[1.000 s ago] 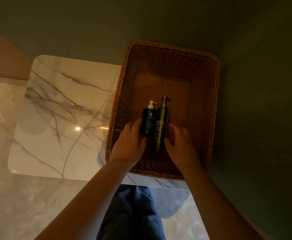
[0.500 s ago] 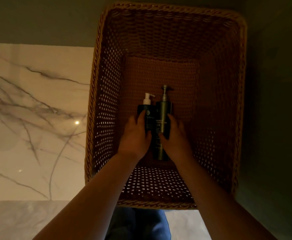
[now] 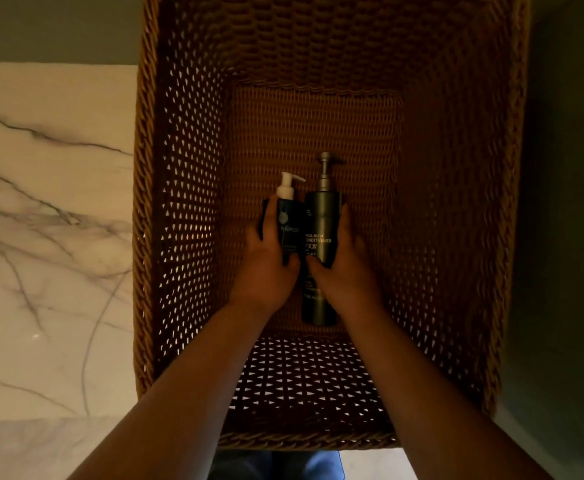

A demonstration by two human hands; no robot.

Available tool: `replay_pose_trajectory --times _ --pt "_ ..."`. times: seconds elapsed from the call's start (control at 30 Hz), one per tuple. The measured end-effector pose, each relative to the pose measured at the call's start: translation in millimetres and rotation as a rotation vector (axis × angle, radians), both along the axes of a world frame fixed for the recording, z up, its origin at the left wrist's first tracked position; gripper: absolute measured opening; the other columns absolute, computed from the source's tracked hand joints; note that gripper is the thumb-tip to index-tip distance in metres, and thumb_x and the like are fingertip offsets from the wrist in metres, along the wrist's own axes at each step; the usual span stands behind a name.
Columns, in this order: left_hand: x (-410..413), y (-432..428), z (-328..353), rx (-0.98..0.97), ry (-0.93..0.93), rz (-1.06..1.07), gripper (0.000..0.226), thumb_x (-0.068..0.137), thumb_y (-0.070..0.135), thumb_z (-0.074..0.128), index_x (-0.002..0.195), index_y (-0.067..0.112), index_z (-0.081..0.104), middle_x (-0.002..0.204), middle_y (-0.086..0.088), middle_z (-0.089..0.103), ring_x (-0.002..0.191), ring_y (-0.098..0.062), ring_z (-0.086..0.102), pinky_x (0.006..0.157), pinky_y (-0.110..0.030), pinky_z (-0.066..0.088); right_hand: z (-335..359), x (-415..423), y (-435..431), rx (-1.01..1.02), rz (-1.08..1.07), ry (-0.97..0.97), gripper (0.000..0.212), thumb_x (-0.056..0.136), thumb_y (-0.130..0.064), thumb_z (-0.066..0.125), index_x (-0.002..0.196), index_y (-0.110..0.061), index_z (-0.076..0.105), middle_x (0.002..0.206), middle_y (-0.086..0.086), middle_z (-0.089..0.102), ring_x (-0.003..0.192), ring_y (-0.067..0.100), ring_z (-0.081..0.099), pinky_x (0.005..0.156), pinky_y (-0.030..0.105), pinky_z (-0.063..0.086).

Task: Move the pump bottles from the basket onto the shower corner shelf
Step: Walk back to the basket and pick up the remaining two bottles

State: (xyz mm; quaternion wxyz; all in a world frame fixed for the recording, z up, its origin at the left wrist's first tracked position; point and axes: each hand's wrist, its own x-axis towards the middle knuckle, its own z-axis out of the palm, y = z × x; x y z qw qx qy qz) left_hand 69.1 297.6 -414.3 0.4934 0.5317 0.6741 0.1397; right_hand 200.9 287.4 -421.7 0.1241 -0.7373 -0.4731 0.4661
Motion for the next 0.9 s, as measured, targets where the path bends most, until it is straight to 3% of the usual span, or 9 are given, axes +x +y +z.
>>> replay_pose_trajectory --times 0.1,0.17,0.37,0.47,0.6,0.7,0.9 --pt "-6.4 -2.0 1.1 0.027 0.06 -0.01 0.082 0.091 0.021 0.056 0.147 0.039 -0.001 0.144 -0.013 0.025 0.098 -0.012 0.045 0.06 -0.012 0.032 -0.5 -4.4 2.0 0.001 -0.007 -0.034 0.098 0.082 -0.029 0.065 0.149 -0.034 -0.006 0.137 0.008 0.036 0.113 0.019 0.048 0.081 0.031 0.044" --pt "-9.8 -4.6 0.3 0.054 0.109 -0.025 0.083 0.089 0.019 0.057 0.148 0.035 0.0 0.145 -0.014 0.024 0.11 -0.022 0.045 0.07 -0.019 0.036 -0.8 -8.1 2.5 0.005 -0.013 -0.075 0.102 0.079 -0.03 0.068 0.149 -0.034 -0.007 0.135 0.009 0.036 0.114 0.022 0.047 0.085 0.038 0.048" --pt "-17.4 -2.4 -7.7 -0.016 0.098 0.038 0.101 0.083 0.018 0.067 0.147 0.031 -0.011 0.147 -0.016 0.021 0.132 -0.029 0.027 0.101 -0.038 0.03 -6.0 -13.4 3.7 0.016 0.018 -0.21 0.108 0.076 -0.038 0.071 0.149 -0.027 -0.007 0.137 0.012 0.035 0.123 0.027 0.038 0.094 0.046 0.044" --pt "-17.8 -2.2 -7.6 -0.054 0.119 0.022 0.106 0.083 0.02 0.067 0.144 0.035 -0.018 0.147 -0.017 0.02 0.133 -0.032 0.025 0.107 -0.049 0.029 -7.2 -13.0 6.3 -0.012 0.012 -0.196 0.111 0.074 -0.036 0.074 0.149 -0.025 -0.006 0.139 0.012 0.033 0.126 0.028 0.036 0.097 0.046 0.043" --pt "-20.4 -5.8 -3.2 -0.07 0.071 0.03 0.102 0.084 0.016 0.066 0.145 0.032 -0.015 0.148 -0.017 0.02 0.134 -0.03 0.026 0.108 -0.044 0.027 -4.6 -5.8 9.1 -0.092 -0.015 -0.155 0.106 0.069 -0.032 0.078 0.149 -0.022 0.009 0.141 0.012 0.031 0.128 0.029 0.037 0.098 0.048 0.043" --pt "-26.7 -13.7 6.9 -0.076 0.015 0.035 0.102 0.082 0.015 0.068 0.148 0.026 -0.009 0.151 -0.012 0.02 0.137 -0.025 0.024 0.111 -0.038 0.022 5.7 -4.8 -3.1 -0.131 0.014 -0.149 0.092 0.068 -0.027 0.078 0.142 -0.018 0.024 0.135 0.012 0.035 0.12 0.03 0.043 0.091 0.044 0.047" --pt "-32.1 -36.5 53.3 -0.075 -0.063 0.083 0.102 0.083 0.019 0.066 0.147 0.034 -0.012 0.153 -0.005 0.019 0.138 -0.02 0.023 0.113 -0.042 0.025 49.6 -5.1 -25.1 -0.119 -0.1 -0.066 0.084 0.066 -0.025 0.077 0.136 -0.02 0.033 0.128 0.01 0.041 0.112 0.028 0.048 0.09 0.05 0.048"
